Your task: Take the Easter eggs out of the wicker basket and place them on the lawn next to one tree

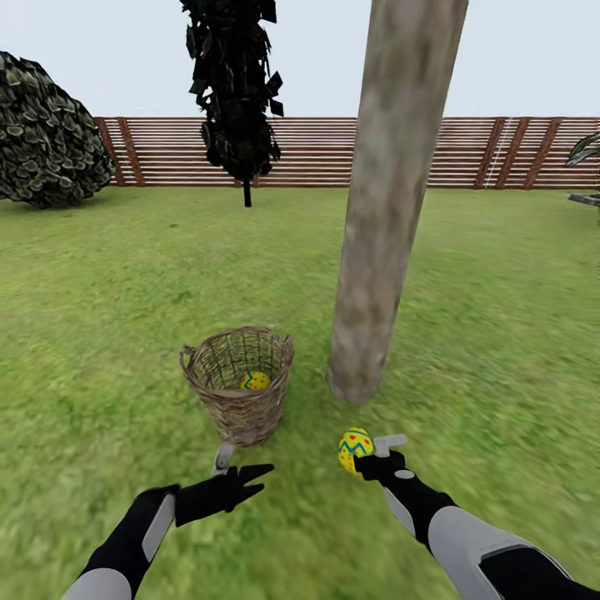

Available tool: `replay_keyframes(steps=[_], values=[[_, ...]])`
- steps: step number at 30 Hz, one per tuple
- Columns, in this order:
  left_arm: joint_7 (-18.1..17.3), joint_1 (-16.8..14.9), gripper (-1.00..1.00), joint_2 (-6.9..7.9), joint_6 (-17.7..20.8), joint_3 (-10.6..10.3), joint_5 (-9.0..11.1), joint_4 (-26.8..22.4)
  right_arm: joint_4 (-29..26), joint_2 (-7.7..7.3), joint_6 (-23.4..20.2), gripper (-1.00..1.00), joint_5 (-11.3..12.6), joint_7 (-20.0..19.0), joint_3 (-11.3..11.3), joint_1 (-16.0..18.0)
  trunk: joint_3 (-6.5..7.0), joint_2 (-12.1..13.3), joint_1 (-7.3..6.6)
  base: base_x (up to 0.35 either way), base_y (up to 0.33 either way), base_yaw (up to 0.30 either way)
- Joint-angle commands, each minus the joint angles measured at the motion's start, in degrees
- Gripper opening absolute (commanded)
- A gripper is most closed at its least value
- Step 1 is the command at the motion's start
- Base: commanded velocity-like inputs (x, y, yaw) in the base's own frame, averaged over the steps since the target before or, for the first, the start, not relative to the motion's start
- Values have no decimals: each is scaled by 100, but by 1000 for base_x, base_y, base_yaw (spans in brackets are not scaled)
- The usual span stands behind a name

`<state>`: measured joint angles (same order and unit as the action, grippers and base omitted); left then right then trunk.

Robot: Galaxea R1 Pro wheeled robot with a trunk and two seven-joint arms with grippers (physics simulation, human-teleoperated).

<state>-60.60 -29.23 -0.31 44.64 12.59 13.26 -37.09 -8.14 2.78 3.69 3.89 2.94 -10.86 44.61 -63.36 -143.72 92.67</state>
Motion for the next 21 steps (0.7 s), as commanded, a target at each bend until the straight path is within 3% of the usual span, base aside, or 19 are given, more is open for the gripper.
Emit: replay_keyframes(steps=[1, 8, 21], values=[[-77, -3, 100, 0, 29, 16, -2, 1, 7, 2, 20, 100, 42, 25, -46, 4, -4, -2, -4, -225, 43, 0], [-148, -3, 100, 90, 15, 41, 5, 10, 6, 21, 19, 100, 42, 22, -55, 4, -4, -2, -4, -8, 55, 0], [-145, -2, 100, 126, 10, 51, 8, 17, 6, 21, 19, 100, 42, 13, -56, 4, -4, -2, -4, 142, 283, 0]])
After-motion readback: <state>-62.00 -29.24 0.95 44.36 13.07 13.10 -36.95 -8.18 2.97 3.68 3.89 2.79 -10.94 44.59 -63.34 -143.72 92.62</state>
